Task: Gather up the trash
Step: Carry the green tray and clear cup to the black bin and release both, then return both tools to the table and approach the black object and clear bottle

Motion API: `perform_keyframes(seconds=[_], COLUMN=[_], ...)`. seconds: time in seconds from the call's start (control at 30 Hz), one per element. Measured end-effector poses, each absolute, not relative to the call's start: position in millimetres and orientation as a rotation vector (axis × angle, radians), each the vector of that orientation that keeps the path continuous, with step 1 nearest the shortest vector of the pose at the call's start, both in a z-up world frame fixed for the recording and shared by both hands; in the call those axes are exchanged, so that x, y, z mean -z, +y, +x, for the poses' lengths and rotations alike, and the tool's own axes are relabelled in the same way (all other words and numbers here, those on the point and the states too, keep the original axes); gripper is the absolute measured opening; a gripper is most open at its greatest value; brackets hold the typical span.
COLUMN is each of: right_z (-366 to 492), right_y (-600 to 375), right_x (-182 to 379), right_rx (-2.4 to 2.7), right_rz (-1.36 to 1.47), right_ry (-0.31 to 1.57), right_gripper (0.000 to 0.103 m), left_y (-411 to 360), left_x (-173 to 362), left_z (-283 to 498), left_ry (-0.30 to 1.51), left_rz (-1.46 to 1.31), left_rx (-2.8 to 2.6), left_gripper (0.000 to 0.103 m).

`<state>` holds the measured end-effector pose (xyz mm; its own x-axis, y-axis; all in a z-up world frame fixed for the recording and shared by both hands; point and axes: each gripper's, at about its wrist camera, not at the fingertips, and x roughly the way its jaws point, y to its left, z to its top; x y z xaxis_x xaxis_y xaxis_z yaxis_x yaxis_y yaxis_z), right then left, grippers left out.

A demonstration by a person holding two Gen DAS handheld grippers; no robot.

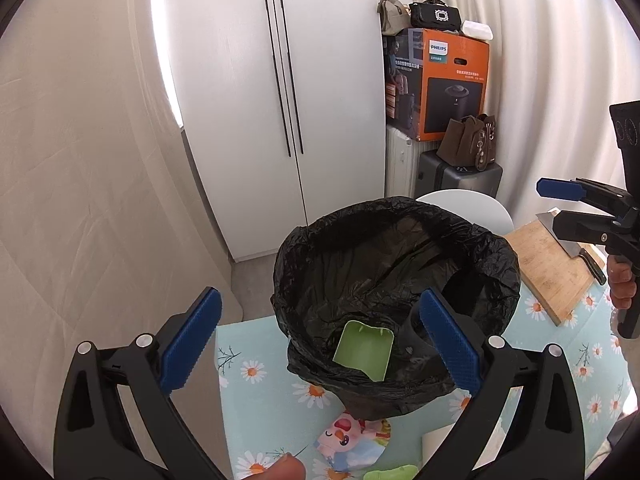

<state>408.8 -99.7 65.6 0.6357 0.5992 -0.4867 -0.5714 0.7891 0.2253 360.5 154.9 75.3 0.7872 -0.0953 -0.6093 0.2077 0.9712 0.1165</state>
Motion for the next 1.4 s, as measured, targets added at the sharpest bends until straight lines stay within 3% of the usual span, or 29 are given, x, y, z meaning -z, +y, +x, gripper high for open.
perform_keyframes(seconds=[0.7, 1.4], right_z=[306, 239], right_y=[-115, -89], right_x=[-79, -43], right_rx=[-0.714, -0.792], right_rz=[-0.051, -0.134], right_ry=[0.546, 0.626], right_gripper=[0.095, 0.095], left_y=[165, 174], left_x=[-67, -34], left_z=[249, 157], left_ry=[0.734, 0.828], left_rz=[0.151, 0.109], left_rx=[0.004, -0.09], left_gripper=[0.097, 0.097])
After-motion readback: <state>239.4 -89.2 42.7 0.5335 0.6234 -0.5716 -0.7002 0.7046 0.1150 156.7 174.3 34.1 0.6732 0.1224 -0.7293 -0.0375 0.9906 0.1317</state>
